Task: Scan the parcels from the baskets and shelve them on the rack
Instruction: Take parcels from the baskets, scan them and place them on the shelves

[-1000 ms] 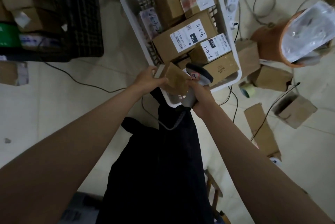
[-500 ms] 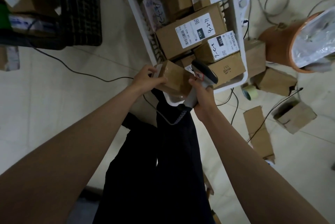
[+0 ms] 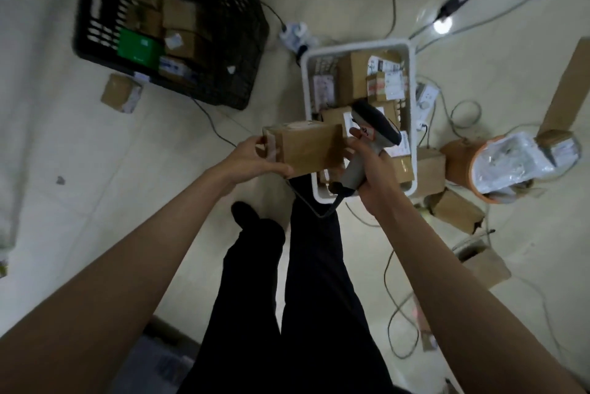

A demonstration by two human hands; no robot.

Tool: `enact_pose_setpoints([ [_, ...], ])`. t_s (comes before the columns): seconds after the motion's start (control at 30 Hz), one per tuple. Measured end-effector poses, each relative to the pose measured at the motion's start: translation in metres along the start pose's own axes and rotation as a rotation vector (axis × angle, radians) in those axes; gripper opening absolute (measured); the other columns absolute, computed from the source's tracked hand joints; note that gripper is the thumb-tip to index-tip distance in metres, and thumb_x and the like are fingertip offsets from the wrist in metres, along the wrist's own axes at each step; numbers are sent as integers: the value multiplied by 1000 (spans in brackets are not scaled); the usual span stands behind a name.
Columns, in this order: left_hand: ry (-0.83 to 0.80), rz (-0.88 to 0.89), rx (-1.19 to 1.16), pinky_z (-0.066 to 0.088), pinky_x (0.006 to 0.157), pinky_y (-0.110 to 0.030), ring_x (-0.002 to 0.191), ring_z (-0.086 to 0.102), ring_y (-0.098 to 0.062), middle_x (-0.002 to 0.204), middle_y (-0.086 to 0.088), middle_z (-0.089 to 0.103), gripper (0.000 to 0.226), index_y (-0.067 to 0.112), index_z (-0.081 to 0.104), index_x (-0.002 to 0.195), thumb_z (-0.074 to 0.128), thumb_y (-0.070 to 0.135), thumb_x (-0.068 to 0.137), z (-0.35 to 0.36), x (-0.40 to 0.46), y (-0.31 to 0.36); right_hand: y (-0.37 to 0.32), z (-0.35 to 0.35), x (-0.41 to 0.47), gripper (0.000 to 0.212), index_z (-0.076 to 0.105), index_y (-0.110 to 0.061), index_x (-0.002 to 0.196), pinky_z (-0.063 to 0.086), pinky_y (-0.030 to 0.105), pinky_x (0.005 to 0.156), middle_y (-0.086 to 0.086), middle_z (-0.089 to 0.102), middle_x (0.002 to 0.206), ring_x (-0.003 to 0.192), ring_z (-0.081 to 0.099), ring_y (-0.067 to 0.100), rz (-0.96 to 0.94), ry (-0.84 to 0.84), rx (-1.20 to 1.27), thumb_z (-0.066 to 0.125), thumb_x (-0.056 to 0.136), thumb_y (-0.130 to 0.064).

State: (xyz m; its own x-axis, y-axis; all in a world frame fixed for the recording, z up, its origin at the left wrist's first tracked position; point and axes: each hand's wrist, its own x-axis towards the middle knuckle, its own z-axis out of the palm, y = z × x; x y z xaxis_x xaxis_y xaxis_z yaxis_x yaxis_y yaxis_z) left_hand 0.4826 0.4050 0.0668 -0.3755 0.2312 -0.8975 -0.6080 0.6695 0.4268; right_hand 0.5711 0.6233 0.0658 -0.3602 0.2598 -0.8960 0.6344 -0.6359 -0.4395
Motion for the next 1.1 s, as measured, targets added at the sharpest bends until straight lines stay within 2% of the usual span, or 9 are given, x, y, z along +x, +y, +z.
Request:
enact_pose_setpoints([
  [0.17, 158, 58, -117, 55, 72, -28, 102, 58, -10, 133, 1, 50, 101, 26, 32, 151, 92, 27, 70, -57, -106, 15, -46, 67, -81, 38, 61, -5, 130, 56, 53, 96, 20, 68, 122, 113, 65, 34, -95, -119, -151, 70, 93, -10],
  [0.3, 208, 121, -363, 60, 89, -41, 102, 69, -22, 132, 1, 53, 119, 34, 25, 154, 89, 47, 55, -94, -189, 5, -61, 123, -149, 33, 63, -14, 121, 55, 61, 94, 12, 70, 113, 105, 67, 31, -128, -232, -254, 75, 91, -19],
  [0.37, 274, 169, -484, 60, 90, -44, 102, 71, -25, 129, 0, 58, 111, 36, 29, 152, 85, 53, 59, -109, -226, -4, -61, 150, -183, 39, 62, -10, 126, 53, 60, 98, 10, 70, 112, 102, 68, 27, -164, -290, -321, 76, 90, -20],
  [0.5, 366, 303, -713, 61, 86, -40, 99, 73, -22, 134, 2, 61, 71, 42, 42, 145, 72, 59, 82, -139, -296, -30, -45, 201, -249, 18, 65, -20, 109, 57, 51, 96, 4, 74, 107, 103, 70, 25, -298, -444, -440, 72, 93, -15],
  [0.6, 461, 358, -769, 58, 94, -42, 107, 69, -25, 130, -2, 65, 56, 46, 42, 144, 64, 51, 92, -161, -343, -59, -27, 234, -290, 17, 68, -11, 111, 55, 58, 96, 19, 73, 112, 105, 69, 35, -358, -528, -509, 70, 94, -12],
  [0.7, 539, 377, -795, 54, 101, -47, 108, 70, -29, 126, -5, 67, 56, 46, 36, 148, 61, 37, 98, -180, -385, -90, -10, 268, -326, 14, 69, -5, 109, 50, 63, 100, 29, 69, 116, 101, 67, 36, -411, -637, -587, 67, 95, -8],
  [0.9, 752, 522, -855, 61, 88, -38, 105, 70, -34, 120, -10, 72, 58, 38, 44, 143, 70, 23, 93, -215, -457, -146, 19, 336, -394, 21, 69, 0, 114, 52, 59, 99, 25, 73, 111, 108, 66, 45, -586, -801, -722, 67, 95, -9],
  [1.0, 893, 619, -884, 62, 83, -37, 104, 70, -37, 117, -15, 72, 54, 36, 50, 137, 72, 17, 92, -235, -491, -168, 30, 369, -430, 23, 69, -7, 116, 55, 51, 98, 16, 74, 112, 108, 68, 35, -683, -902, -767, 69, 93, -11],
  [1.1, 997, 691, -885, 61, 78, -32, 99, 73, -31, 116, -15, 72, 53, 36, 51, 136, 72, 16, 91, -255, -518, -186, 35, 398, -459, 20, 69, -17, 111, 57, 39, 91, 8, 73, 111, 106, 67, 25, -777, -969, -792, 71, 92, -13],
])
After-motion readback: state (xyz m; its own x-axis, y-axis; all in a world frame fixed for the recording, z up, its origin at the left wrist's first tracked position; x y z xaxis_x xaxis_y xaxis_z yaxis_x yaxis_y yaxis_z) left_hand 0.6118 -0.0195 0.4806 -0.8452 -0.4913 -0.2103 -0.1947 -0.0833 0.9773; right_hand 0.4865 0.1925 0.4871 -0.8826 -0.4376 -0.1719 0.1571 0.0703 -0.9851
